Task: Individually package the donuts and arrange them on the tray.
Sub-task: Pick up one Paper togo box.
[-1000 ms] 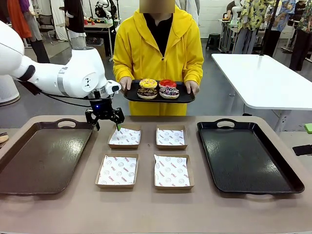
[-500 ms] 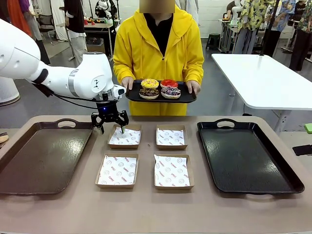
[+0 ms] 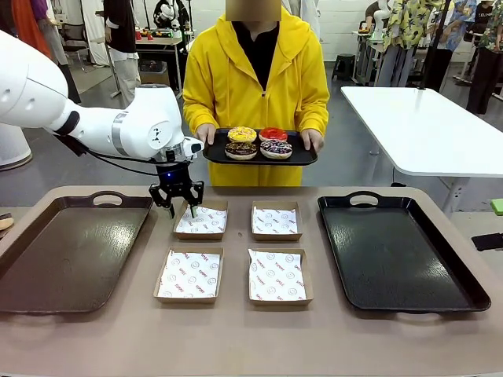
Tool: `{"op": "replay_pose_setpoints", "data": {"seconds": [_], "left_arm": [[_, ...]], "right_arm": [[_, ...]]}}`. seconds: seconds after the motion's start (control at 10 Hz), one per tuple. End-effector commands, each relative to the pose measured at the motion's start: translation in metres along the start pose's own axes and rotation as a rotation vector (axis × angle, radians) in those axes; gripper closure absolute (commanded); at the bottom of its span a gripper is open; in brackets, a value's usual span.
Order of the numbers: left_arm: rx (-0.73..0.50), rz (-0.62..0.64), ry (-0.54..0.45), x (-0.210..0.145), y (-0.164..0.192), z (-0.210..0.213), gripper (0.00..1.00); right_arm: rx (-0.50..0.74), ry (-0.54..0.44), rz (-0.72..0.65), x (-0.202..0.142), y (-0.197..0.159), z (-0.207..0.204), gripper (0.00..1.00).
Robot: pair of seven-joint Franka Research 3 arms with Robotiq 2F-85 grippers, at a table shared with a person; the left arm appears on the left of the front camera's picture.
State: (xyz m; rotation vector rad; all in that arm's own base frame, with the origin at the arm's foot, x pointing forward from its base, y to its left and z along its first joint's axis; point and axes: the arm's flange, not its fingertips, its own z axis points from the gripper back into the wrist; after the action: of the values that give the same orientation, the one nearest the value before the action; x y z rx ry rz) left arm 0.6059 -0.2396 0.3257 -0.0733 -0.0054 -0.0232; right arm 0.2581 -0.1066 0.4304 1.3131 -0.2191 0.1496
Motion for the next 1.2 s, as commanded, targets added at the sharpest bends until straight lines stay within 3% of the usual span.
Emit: {"op": "replay_pose_setpoints", "data": {"seconds": [0.0, 0.1, 0.2, 0.7, 1.1], "left_arm": [[0.036, -0.023, 0.003, 0.001, 0.002, 0.005, 1.0], [0.037, -0.022, 0.01, 0.001, 0.003, 0.004, 0.92], [0.04, -0.021, 0.019, 0.002, 0.003, 0.002, 1.0], [0.046, -0.022, 0.02, 0.002, 0.004, 0.006, 1.0], [0.035, -0.021, 0.016, -0.001, 0.003, 0.095, 1.0]], "right_arm": [[0.014, -0.003, 0.011, -0.001, 0.0, 0.0, 0.0], [0.014, -0.003, 0.011, -0.001, 0.0, 0.0, 0.0], [0.014, -0.003, 0.011, -0.001, 0.0, 0.0, 0.0], [0.014, -0.003, 0.011, -0.001, 0.0, 0.0, 0.0], [0.014, -0.003, 0.011, -0.001, 0.0, 0.0, 0.0]]}}
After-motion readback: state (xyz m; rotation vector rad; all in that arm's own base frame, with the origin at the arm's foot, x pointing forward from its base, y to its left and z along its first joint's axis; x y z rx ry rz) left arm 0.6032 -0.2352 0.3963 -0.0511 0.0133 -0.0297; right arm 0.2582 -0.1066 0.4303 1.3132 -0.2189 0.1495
